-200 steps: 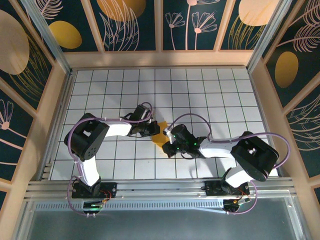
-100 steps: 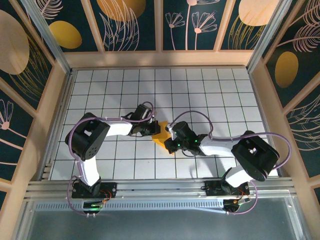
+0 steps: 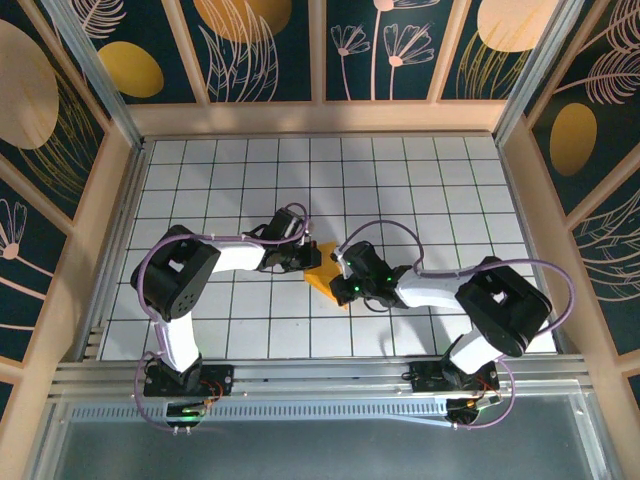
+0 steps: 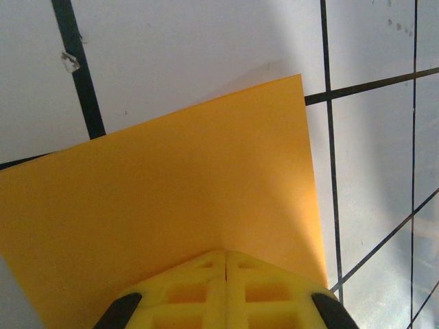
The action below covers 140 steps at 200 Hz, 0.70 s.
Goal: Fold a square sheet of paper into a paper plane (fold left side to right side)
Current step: Third fold the triangle at the center of the table.
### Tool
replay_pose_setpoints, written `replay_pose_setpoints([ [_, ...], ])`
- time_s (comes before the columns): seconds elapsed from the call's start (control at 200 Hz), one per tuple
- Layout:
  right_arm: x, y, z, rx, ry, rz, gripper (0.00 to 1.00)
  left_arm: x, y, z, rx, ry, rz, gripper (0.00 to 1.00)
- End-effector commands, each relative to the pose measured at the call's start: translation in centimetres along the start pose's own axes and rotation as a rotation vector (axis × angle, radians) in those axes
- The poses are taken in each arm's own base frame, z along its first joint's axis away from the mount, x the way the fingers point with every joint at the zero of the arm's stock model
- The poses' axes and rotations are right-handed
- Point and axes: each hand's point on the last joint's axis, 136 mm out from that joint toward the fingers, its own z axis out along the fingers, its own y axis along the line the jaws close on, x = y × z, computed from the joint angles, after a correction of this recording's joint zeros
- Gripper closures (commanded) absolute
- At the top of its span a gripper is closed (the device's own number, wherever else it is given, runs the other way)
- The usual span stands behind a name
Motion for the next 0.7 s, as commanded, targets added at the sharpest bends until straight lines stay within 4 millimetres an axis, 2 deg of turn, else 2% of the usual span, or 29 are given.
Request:
replay_pose_setpoints([
  [0.0,-0.68,-0.46,0.2,0.023,-0.006,-0.01,1.0,2.54,3.83,1.1,-0.139,0.077,-0.03,0.99],
  [0.696,-0.91,-0.92,0.22,0.046,-0.013,-0.011,1.0,2.66,3.93,1.19,-0.142,0.078,-0.033,0.99],
])
